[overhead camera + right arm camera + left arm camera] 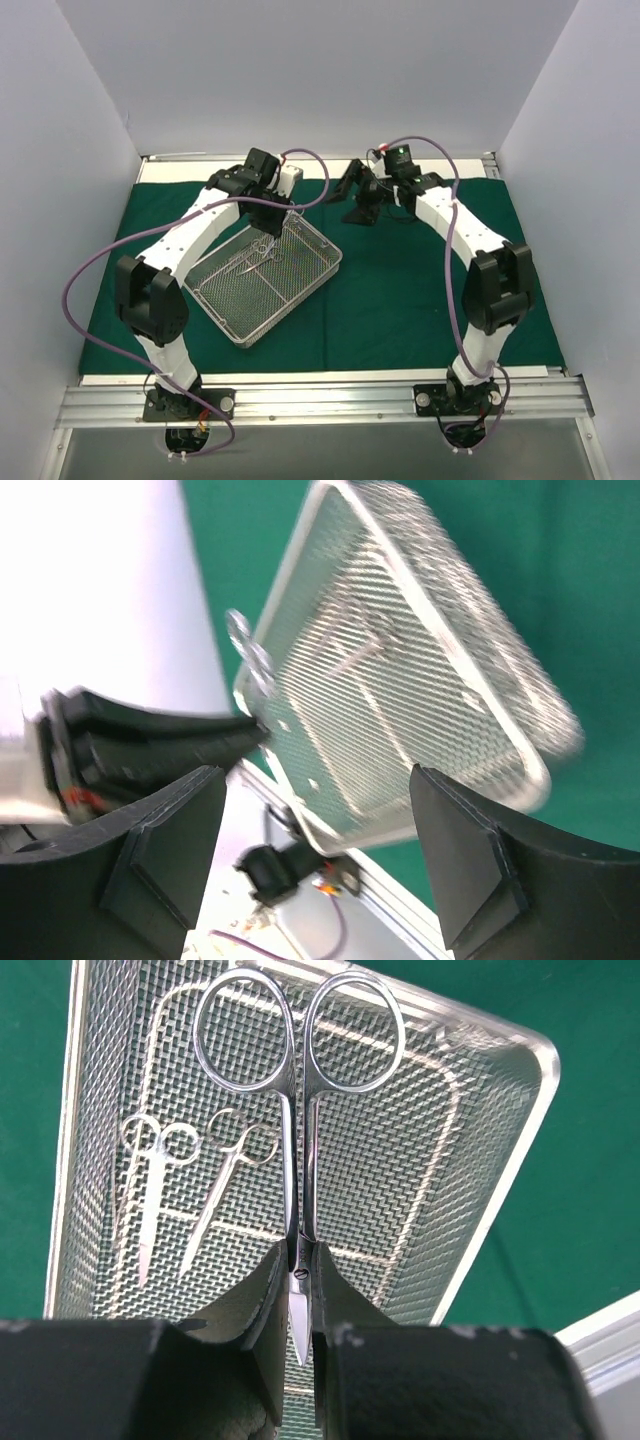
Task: Open and lay out the surgical kit
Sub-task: Place the medical item in the surgical kit.
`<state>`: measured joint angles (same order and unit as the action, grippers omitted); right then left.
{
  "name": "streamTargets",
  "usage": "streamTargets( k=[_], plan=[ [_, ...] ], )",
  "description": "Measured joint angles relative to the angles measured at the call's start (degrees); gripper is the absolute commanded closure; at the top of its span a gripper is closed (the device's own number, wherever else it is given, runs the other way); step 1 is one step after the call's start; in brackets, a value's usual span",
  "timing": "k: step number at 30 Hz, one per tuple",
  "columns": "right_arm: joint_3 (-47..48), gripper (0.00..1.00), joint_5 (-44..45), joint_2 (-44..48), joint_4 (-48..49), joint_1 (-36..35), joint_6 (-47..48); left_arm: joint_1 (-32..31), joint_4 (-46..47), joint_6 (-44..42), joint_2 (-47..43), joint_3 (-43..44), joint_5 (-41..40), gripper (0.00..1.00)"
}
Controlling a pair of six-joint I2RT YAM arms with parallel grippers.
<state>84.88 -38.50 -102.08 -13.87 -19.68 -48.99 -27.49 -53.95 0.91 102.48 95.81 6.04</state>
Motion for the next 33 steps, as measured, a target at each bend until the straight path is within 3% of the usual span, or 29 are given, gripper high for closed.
streamTargets(
  k=[6, 26, 29, 30, 31, 32, 33],
  plan=[
    [7.23, 0.28, 0.17, -5.64, 4.26, -4.59, -5.11, -0.76, -0.35, 1.75, 0.00, 1.97, 1.99, 0.98],
    [7.61, 0.47, 1.97, -8.20, 7.28, -8.76, -9.35, -1.07, -0.81, 3.54, -0.98, 2.95, 5.90, 0.98],
    [7.61, 0.63, 2.08, -8.31, 7.61, -8.92, -9.40, -1.07, -0.81, 3.87, -1.33, 2.95, 6.54, 0.98],
    [7.61, 0.74, 2.08, -8.39, 7.85, -8.92, -9.46, -1.07, -0.81, 4.00, -1.44, 2.95, 6.69, 0.98],
    [7.61, 0.94, 2.05, -8.44, 8.13, -8.92, -9.44, -1.07, -0.81, 4.04, -1.55, 2.95, 6.84, 0.98],
    [7.61, 1.00, 2.03, -8.46, 8.50, -8.92, -9.33, -1.07, -0.79, 4.15, -1.66, 2.95, 6.91, 0.98],
    [7.54, 1.00, 2.10, -8.48, 8.74, -8.92, -9.29, -1.07, -0.72, 4.26, -1.79, 2.95, 6.91, 0.88]
  ],
)
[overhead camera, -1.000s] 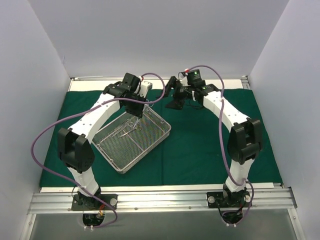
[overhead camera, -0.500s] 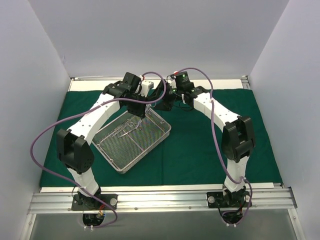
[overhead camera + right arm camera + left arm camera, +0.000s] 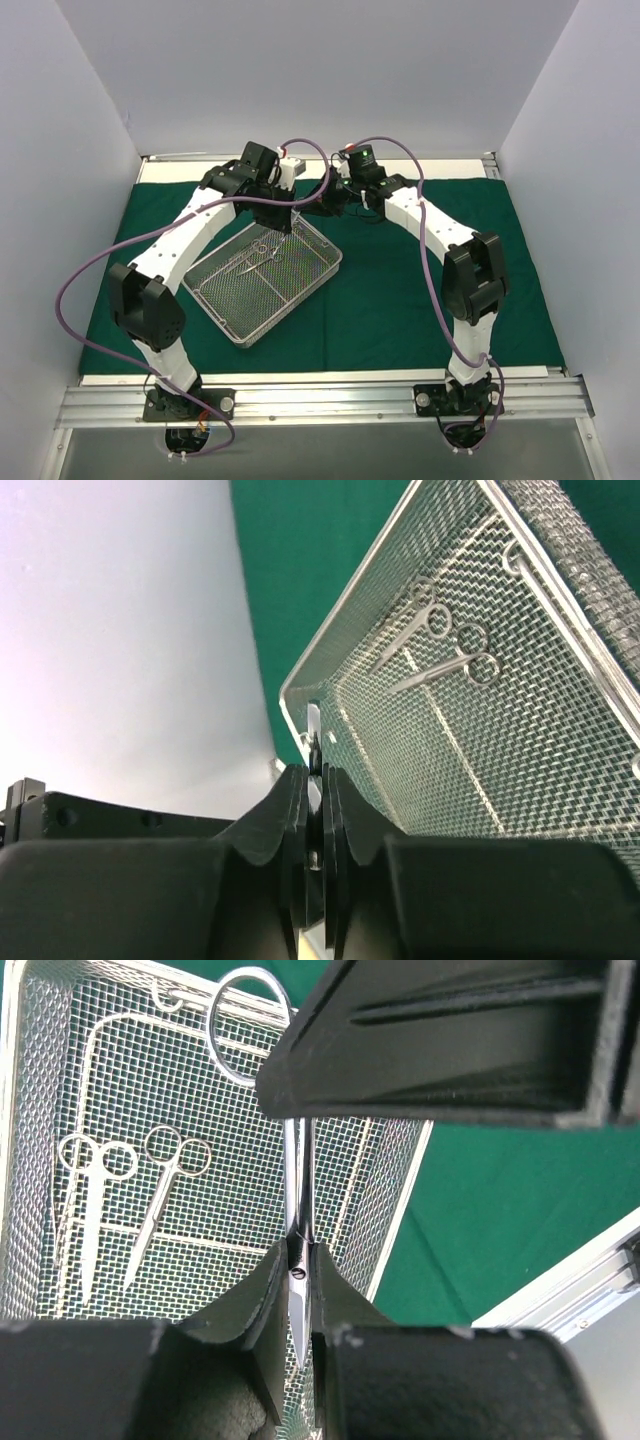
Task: Open and lay out the surgical kit
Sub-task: Place the medical item in the surgical kit.
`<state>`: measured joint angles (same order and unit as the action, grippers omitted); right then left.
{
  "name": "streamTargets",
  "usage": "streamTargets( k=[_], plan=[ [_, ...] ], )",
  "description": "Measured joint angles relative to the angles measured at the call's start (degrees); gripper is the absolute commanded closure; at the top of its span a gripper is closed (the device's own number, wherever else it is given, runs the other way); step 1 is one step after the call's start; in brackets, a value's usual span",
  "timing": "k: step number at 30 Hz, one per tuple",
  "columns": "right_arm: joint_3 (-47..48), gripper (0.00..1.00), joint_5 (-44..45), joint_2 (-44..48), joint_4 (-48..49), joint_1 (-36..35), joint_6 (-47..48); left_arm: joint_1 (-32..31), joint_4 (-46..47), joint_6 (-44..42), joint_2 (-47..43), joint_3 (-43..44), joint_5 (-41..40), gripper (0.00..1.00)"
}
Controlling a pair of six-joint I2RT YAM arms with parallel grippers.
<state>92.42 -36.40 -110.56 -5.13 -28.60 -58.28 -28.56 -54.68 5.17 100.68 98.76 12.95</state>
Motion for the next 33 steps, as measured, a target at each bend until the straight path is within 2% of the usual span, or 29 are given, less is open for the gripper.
streamTargets(
  k=[3, 5, 6, 10, 17, 23, 24, 33],
  plan=[
    [-0.59, 1.00, -0.42, -0.04, 1.20, 0.07, -0.76, 0.33, 0.22, 0.28, -0.52, 0.13, -0.02, 0.63],
    [-1.40, 1.00, -0.42, -0.04, 3.23, 0.22, -1.33, 0.63, 0.42, 0.70, -0.52, 0.13, 0.68, 0.53],
    [-2.32, 1.00, -0.42, -0.04, 4.59, 0.50, -1.79, 0.85, 0.55, 1.09, -0.52, 0.13, 1.07, 0.43],
    [-8.76, 1.00, -0.39, 0.39, 10.56, 2.75, -4.02, 2.97, 2.14, 2.71, -1.77, -0.79, 1.99, 0.32],
    [-17.35, 1.00, 2.40, 1.64, 16.68, 14.58, -5.64, 11.56, 5.46, 4.61, -7.87, -7.74, 2.36, 0.26],
    [-21.18, 1.00, 6.86, 3.32, 23.21, 24.79, -7.74, 13.40, 6.54, 4.94, -8.90, -11.26, 2.32, 0.23],
    [-21.46, 1.00, 7.67, 3.32, 24.06, 26.08, -8.11, 13.42, 6.54, 4.92, -8.90, -11.58, 2.29, 0.06],
    [-21.31, 1.00, 12.96, -0.92, 28.46, 34.69, -9.60, 15.93, 8.33, 4.74, -8.90, -12.74, 3.76, 0.06]
  ],
)
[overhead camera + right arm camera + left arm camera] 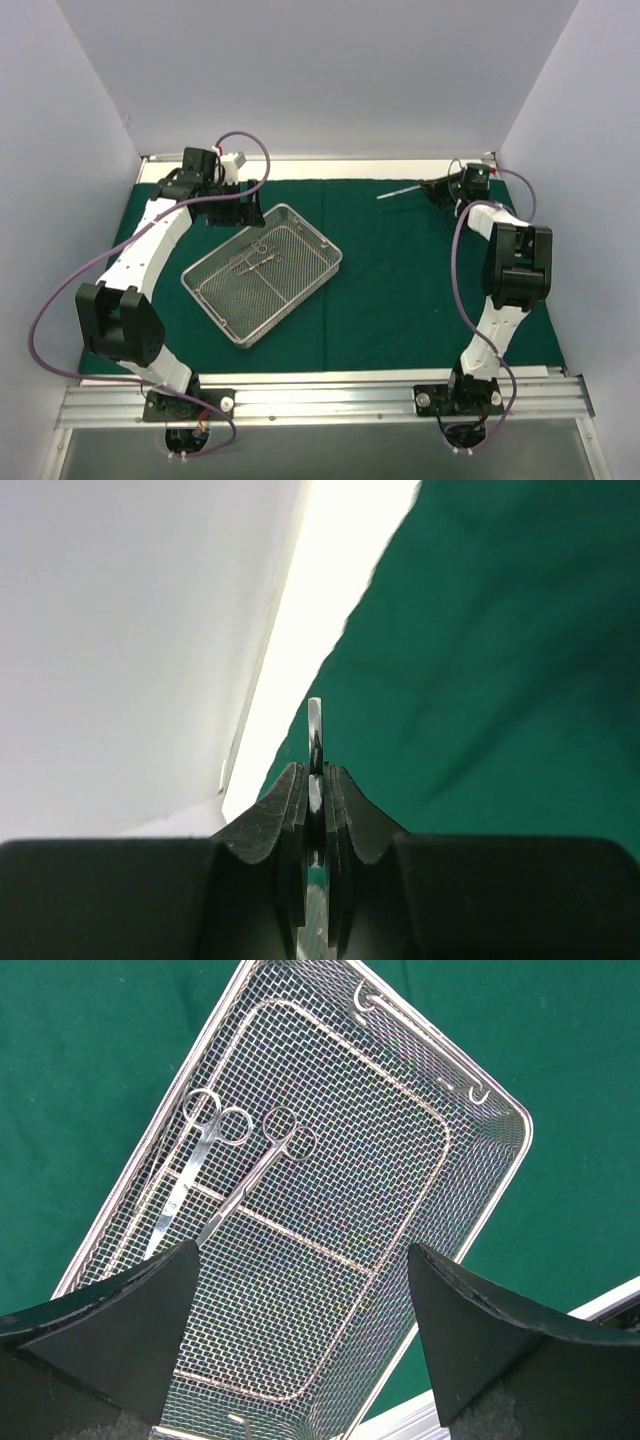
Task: Open and lay out the surgical kit
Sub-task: Place the medical item in the surgical kit.
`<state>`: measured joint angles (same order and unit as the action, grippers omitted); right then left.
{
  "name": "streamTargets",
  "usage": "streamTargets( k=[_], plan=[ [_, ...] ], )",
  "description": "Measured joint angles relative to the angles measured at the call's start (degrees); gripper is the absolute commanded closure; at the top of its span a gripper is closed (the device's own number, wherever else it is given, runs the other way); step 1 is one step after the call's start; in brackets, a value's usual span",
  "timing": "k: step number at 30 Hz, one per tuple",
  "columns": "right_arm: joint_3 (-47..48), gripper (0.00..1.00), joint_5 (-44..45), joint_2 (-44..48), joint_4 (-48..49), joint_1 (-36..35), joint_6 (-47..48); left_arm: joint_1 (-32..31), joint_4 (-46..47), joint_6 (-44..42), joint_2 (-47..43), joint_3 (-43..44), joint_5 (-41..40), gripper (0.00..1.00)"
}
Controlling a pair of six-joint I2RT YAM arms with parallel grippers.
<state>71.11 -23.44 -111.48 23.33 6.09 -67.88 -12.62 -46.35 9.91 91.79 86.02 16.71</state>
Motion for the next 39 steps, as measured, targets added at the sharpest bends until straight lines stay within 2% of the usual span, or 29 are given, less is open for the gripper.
streamTargets(
  k=[14, 23, 34, 39],
  plan=[
    [2.12, 1.00, 1.62, -7.34, 0.09, 5.79, 4.26, 2.45, 1.18, 0.74, 0.85, -0.31, 3.54, 0.06],
    [-1.64, 1.00, 1.64, -8.44, 4.85, 6.32, 2.08, 3.72, 1.18, 1.79, 2.75, -0.31, 5.73, 0.06],
    [-1.70, 1.00, 1.09, -11.19, 6.47, 6.64, -0.61, 3.74, 1.16, 1.73, 3.34, -0.31, 8.90, 0.06],
    [-1.70, 0.91, 1.14, -11.21, 6.32, 6.75, -1.18, 3.74, 1.16, 1.75, 3.65, -0.31, 9.44, 0.06]
  ],
)
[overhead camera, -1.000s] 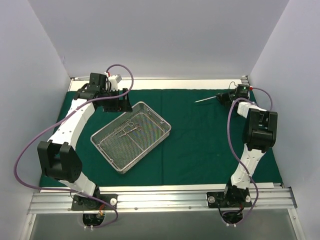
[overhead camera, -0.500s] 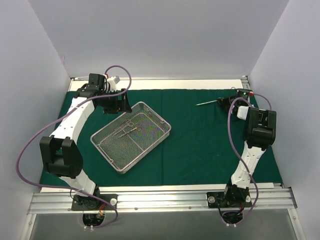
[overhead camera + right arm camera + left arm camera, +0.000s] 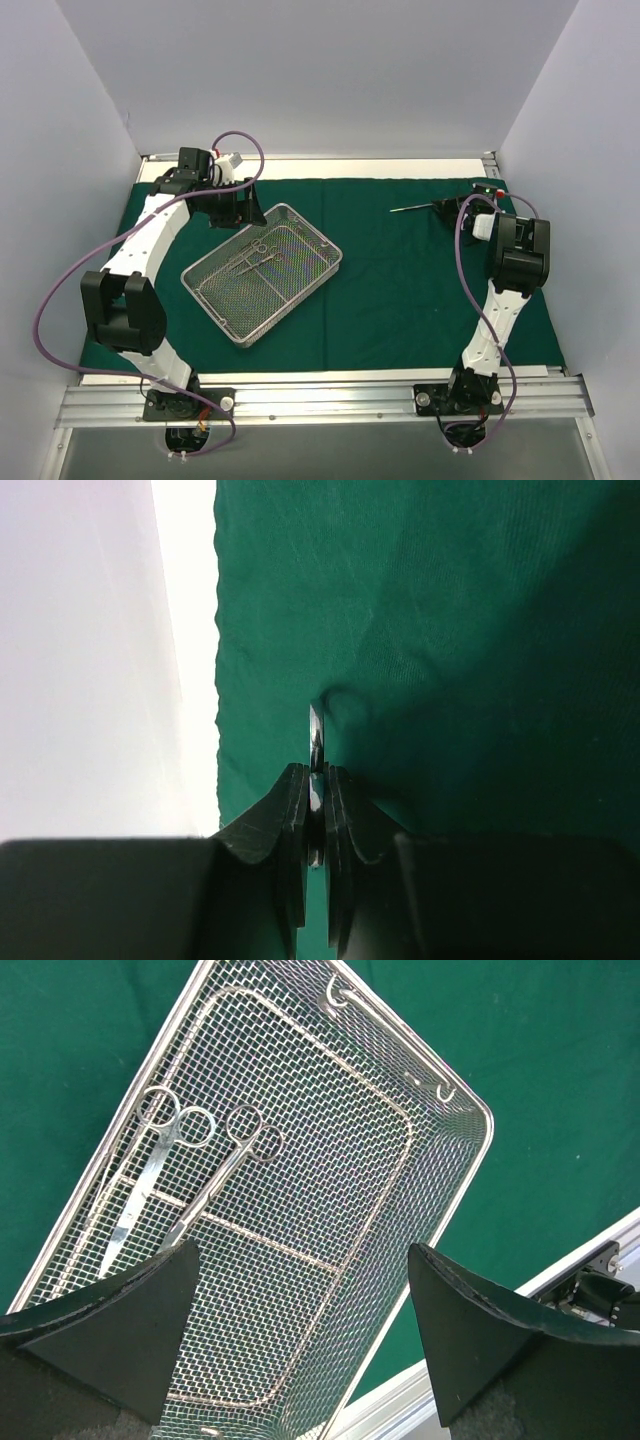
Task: Open and lay out the surgical kit
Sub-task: Place the medical item in the surgical kit.
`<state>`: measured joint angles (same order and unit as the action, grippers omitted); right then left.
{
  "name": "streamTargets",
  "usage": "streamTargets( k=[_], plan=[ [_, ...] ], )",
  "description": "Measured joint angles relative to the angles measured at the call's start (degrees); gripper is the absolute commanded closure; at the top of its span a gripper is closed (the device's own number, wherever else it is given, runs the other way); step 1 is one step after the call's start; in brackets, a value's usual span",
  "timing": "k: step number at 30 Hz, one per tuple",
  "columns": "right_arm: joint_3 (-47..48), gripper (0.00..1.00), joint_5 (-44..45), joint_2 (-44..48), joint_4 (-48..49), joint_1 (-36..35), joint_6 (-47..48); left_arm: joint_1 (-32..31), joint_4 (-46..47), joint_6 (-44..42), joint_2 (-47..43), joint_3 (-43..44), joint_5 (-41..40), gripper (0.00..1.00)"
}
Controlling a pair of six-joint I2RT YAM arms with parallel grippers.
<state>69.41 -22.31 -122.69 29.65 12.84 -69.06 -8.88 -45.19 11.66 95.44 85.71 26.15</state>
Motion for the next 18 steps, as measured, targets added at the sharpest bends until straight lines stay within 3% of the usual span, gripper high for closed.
streamTargets(
  k=[2, 11, 18],
  plan=[
    [0.00, 0.88, 0.04, 0.00, -0.28, 0.00, -0.02, 0.00, 0.04, 0.07, 0.11, 0.00, 0.42, 0.06],
    [0.44, 0.58, -0.07, 0.02, -1.33, 0.24, 0.63, 0.59, 0.46, 0.35, 0.26, -0.28, 2.40, 0.06],
    [0.79, 0.44, -0.35, 1.44, -3.76, 0.26, 1.60, 0.85, 0.44, 0.83, 0.26, -0.31, 2.34, 0.06]
  ],
)
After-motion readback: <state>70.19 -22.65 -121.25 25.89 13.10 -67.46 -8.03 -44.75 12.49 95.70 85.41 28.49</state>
